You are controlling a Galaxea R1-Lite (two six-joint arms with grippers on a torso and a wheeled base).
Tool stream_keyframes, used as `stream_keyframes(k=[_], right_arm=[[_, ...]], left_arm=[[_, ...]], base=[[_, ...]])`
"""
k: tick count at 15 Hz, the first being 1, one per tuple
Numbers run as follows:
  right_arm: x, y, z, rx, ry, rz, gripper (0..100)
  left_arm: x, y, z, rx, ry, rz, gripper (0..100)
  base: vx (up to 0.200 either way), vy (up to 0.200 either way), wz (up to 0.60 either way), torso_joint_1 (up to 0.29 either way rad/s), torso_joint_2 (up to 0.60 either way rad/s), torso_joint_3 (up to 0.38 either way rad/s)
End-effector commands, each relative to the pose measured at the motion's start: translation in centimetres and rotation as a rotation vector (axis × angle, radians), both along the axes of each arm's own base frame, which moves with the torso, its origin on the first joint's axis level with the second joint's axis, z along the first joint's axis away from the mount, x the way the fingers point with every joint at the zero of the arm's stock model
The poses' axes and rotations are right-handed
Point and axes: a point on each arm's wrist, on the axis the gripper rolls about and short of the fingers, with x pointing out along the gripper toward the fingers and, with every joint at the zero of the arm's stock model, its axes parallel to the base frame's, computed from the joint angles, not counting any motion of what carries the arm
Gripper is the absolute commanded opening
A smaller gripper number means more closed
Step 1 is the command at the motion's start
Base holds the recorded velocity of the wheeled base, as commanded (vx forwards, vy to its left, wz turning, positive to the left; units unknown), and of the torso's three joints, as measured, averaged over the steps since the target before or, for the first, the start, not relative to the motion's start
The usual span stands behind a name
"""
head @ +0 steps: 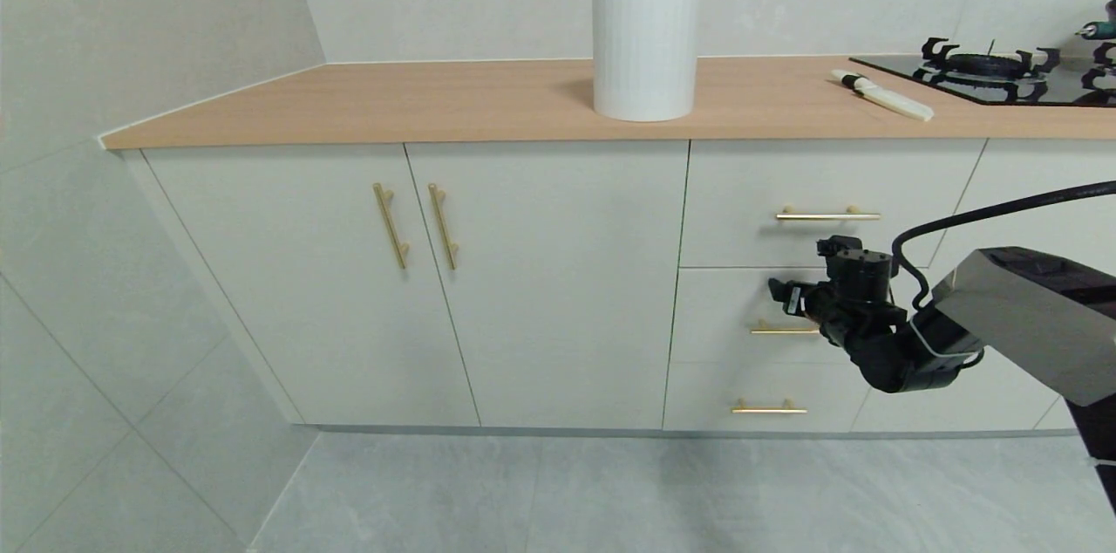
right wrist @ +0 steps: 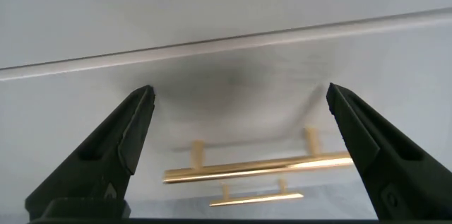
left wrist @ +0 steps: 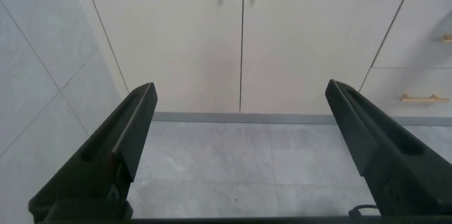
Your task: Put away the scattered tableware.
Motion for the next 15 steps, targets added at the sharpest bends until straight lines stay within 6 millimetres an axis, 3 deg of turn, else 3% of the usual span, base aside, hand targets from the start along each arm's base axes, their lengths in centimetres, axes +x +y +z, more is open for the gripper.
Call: stream_keyframes(k=[1,4,5,6,7,8,9,10,11,13,15], right_arm=[[-3.0,-0.2,4.3,0.000,-0.040,-0.012,100],[-9.1,-0.9,11.8,-0.007,-0.157,-0.039,100],[-10.4,-1.1,13.0,-0.019,-0.175,-0.053,100],[-14.0,-1.5,15.7,-0.063,-0.216,-0.060,100],[-18.8,-1.9,18.4,-0.104,-0.276,-0.061,100],[-21.7,-2.2,19.8,-0.132,-0.314,-0.063,100],[-24.4,-2.5,20.9,-0.157,-0.351,-0.068,100],[-25.7,-2.6,21.3,-0.166,-0.364,-0.077,100],[-30.8,-3.2,22.7,-0.180,-0.400,-0.103,100],[-38.3,-3.9,23.4,-0.182,-0.405,-0.122,100],[-45.0,-4.6,22.2,-0.188,-0.364,-0.116,100]], left_arm=[[0.0,0.0,0.0,0.000,0.000,0.000,100],[0.0,0.0,0.0,0.000,0.000,0.000,100],[0.0,0.0,0.0,0.000,0.000,0.000,100],[0.0,0.0,0.0,0.000,-0.002,0.000,100],[0.0,0.0,0.0,0.000,0.000,0.000,100],[0.0,0.0,0.0,0.000,0.000,0.000,100],[0.0,0.0,0.0,0.000,0.000,0.000,100],[0.0,0.0,0.0,0.000,-0.002,0.000,100],[0.0,0.0,0.0,0.000,0.000,0.000,100],[0.0,0.0,0.0,0.000,0.000,0.000,100],[0.0,0.0,0.0,0.000,0.000,0.000,100]], base=[[0.000,0.000,0.00,0.000,0.00,0.000],[0.000,0.000,0.00,0.000,0.00,0.000],[0.000,0.000,0.00,0.000,0.00,0.000],[0.000,0.000,0.00,0.000,0.00,0.000],[0.000,0.000,0.00,0.000,0.00,0.000],[0.000,0.000,0.00,0.000,0.00,0.000],[0.000,0.000,0.00,0.000,0.00,0.000],[0.000,0.000,0.00,0.000,0.00,0.000],[0.000,0.000,0.00,0.000,0.00,0.000],[0.000,0.000,0.00,0.000,0.00,0.000],[0.000,0.000,0.00,0.000,0.00,0.000]])
